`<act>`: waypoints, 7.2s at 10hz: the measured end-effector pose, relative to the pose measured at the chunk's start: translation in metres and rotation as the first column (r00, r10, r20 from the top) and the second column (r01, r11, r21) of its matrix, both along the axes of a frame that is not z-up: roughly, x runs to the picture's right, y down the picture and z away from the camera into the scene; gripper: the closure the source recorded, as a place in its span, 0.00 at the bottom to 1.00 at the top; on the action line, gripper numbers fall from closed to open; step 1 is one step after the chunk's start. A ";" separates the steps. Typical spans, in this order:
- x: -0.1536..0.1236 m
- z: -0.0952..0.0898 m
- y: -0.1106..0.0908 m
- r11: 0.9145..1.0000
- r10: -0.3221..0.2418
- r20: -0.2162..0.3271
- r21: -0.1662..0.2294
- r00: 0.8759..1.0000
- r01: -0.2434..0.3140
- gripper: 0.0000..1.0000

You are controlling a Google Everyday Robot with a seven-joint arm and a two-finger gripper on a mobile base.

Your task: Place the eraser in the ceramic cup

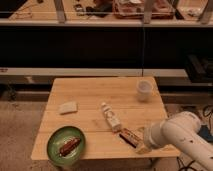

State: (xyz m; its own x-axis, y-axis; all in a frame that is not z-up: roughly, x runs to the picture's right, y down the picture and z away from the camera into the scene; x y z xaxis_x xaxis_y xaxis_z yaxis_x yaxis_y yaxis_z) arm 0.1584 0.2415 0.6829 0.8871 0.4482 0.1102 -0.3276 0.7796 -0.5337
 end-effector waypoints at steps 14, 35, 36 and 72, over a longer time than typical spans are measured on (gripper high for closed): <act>-0.012 0.112 0.007 0.989 0.148 0.001 0.010 0.989 -0.148 0.35; 0.033 0.105 -0.054 0.969 0.246 -0.001 -0.010 0.969 -0.246 0.98; 0.058 0.122 -0.073 0.957 0.291 -0.035 0.010 0.956 -0.291 0.98; 0.124 0.168 -0.309 0.875 0.467 -0.044 0.164 0.883 -0.455 0.85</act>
